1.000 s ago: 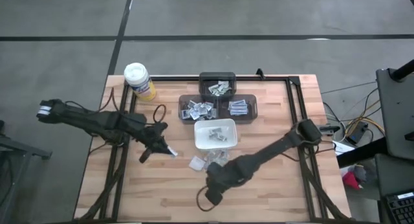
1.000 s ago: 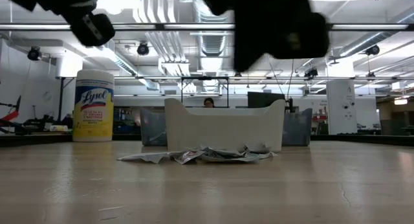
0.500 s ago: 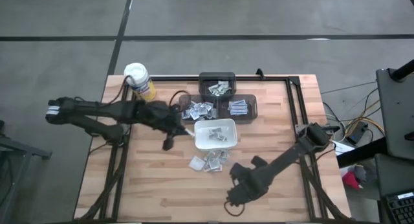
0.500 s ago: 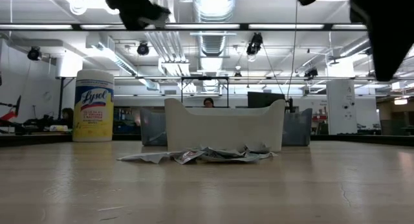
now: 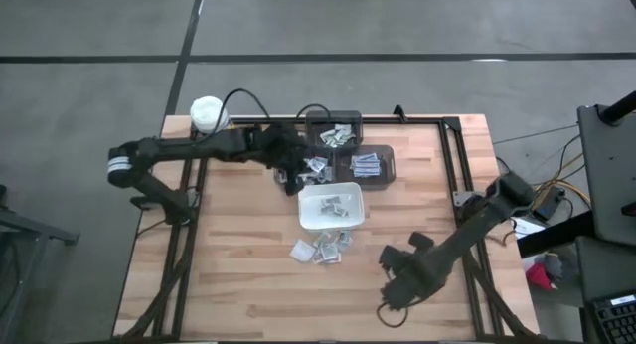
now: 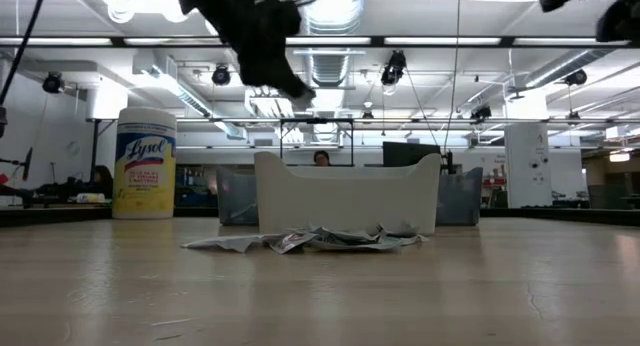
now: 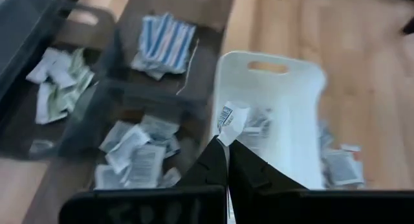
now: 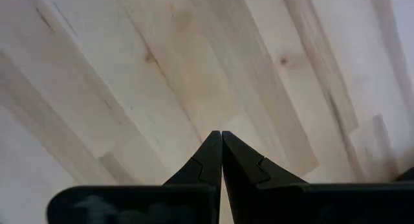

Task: Pick & Place First Aid Supplies
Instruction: Put the alcohol pad into the left black bin

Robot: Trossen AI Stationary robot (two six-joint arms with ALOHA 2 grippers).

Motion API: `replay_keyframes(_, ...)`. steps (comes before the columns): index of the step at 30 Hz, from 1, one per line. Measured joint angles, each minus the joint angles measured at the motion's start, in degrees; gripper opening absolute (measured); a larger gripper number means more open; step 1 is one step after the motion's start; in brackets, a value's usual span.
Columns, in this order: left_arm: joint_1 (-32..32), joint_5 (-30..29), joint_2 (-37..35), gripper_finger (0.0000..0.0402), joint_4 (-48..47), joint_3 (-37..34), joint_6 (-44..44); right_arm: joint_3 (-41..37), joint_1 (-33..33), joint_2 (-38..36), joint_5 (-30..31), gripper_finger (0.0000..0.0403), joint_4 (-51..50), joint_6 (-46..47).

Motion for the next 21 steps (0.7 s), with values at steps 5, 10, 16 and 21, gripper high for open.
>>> replay_keyframes(5,3.97,0.02,4.1,0.0,-3.96,1.91,-0.05,-11.07,0.59,-10.22,-0.27,0.0008,7.5,1.46)
replay_keyframes(10,6.23,0.35,6.89,0.0,-4.32,1.63,-1.64,-19.96,0.57,-19.09,-0.87,0.0008,13.08,1.43)
replay_keyframes(16,7.97,0.32,10.04,0.0,-4.28,1.52,-4.32,-27.47,0.56,-25.64,-1.73,0.0008,17.85,1.42)
replay_keyframes(21,9.23,0.26,12.67,0.0,-4.37,1.48,-6.31,-31.53,0.56,-27.38,-1.82,0.0008,20.4,0.72)
